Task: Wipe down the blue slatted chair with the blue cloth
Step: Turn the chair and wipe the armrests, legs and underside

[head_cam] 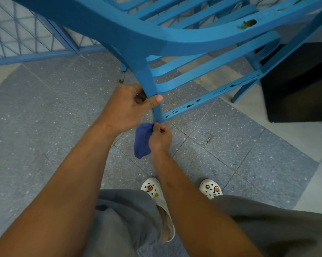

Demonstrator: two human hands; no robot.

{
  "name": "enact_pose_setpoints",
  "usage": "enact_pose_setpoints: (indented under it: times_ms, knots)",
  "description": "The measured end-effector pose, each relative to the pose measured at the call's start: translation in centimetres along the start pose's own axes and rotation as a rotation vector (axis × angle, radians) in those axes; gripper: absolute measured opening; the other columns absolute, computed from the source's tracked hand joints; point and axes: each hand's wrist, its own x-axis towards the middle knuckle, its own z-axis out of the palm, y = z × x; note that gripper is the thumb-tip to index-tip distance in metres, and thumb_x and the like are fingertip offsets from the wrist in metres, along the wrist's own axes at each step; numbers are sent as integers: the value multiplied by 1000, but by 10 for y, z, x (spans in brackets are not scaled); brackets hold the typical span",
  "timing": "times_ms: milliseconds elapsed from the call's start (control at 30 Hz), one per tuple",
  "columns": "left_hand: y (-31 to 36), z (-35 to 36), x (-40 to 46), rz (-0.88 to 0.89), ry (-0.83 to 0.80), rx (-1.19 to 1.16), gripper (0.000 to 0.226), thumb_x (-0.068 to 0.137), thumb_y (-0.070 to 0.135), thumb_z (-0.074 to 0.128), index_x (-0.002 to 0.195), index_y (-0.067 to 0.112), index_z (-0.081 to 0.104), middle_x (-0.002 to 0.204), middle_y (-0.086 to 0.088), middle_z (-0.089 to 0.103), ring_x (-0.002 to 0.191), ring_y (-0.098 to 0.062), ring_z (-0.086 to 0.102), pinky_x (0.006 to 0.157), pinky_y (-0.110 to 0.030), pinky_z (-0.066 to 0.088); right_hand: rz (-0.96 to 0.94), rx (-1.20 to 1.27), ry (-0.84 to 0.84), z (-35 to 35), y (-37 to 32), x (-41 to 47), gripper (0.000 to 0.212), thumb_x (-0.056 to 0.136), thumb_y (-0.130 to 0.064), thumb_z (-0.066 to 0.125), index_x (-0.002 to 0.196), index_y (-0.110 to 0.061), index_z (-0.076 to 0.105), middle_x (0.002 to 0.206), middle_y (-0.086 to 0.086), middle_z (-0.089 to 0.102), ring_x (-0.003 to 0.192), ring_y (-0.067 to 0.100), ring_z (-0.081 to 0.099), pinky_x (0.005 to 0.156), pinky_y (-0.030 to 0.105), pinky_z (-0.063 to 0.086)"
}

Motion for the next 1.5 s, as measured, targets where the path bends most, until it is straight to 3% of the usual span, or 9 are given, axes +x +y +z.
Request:
enact_pose_setpoints:
  times_ms: [200, 267, 333, 533, 800, 1133, 1300, 1400, 1500]
  knots:
    - [-22, 10, 7, -60, -83, 126, 10, 90, 24, 76, 100, 25, 72, 95, 11, 74, 90, -4, 71, 81, -14, 55, 336, 140, 40, -25, 26, 25, 40, 97, -34, 53, 119, -3, 64, 97, 12, 66, 92, 27, 68, 66, 22, 52]
    - [-30, 12, 11, -73, -124, 176, 13, 90, 24, 76, 103, 23, 74, 97, 9, 74, 92, -4, 71, 83, -18, 55, 179, -351, -23, -33, 29, 28, 42, 93, -31, 52, 124, -3, 59, 102, 13, 64, 94, 27, 65, 82, 32, 56]
    - [-34, 13, 15, -77, -143, 207, 15, 89, 24, 77, 104, 21, 74, 96, 10, 74, 92, -4, 71, 81, -16, 53, 382, 219, 10, -38, 24, 32, 32, 98, -22, 53, 122, -3, 62, 113, 15, 69, 106, 29, 67, 96, 40, 54]
    - [-39, 14, 21, -86, -171, 229, 16, 91, 22, 75, 106, 18, 72, 91, 12, 71, 88, 2, 67, 79, -18, 50, -15, 46, -9, -11, -3, 19, 18, 100, -24, 61, 106, -9, 70, 106, 4, 73, 101, 18, 70, 90, 33, 58]
    - [-38, 11, 22, -67, -198, 273, 8, 92, 25, 73, 100, 24, 69, 81, 21, 64, 75, 10, 61, 66, -4, 41, 332, 85, -7, -1, -4, 40, 32, 105, -12, 45, 126, 8, 59, 106, 15, 68, 94, 21, 65, 87, 30, 48]
    - [-36, 11, 21, -65, -202, 293, 5, 95, 25, 70, 99, 24, 68, 82, 19, 64, 75, 10, 61, 65, -2, 39, 88, 84, -70, 3, 0, 28, 25, 105, -16, 50, 117, 0, 65, 112, 11, 71, 103, 23, 69, 93, 36, 56]
    - [-37, 10, 23, -76, -232, 224, 12, 95, 23, 70, 106, 19, 70, 93, 12, 69, 92, -3, 67, 83, -22, 50, 212, 63, -44, -2, 4, 42, 29, 101, -22, 55, 118, -1, 67, 100, 6, 71, 99, 25, 68, 98, 46, 54]
    - [-36, 9, 24, -80, -245, 202, 10, 95, 22, 70, 105, 19, 69, 96, 10, 71, 95, -5, 68, 88, -28, 54, 298, 217, -118, -15, -5, 28, 20, 100, -15, 51, 101, -4, 68, 86, 6, 70, 85, 22, 69, 80, 37, 57]
    - [-35, 8, 24, -91, -270, 197, 12, 97, 21, 67, 108, 18, 69, 102, 7, 72, 100, -5, 69, 91, -28, 53, 211, 297, -229, -29, -3, 20, 26, 99, -2, 49, 119, -1, 67, 107, 11, 73, 99, 24, 71, 83, 33, 57]
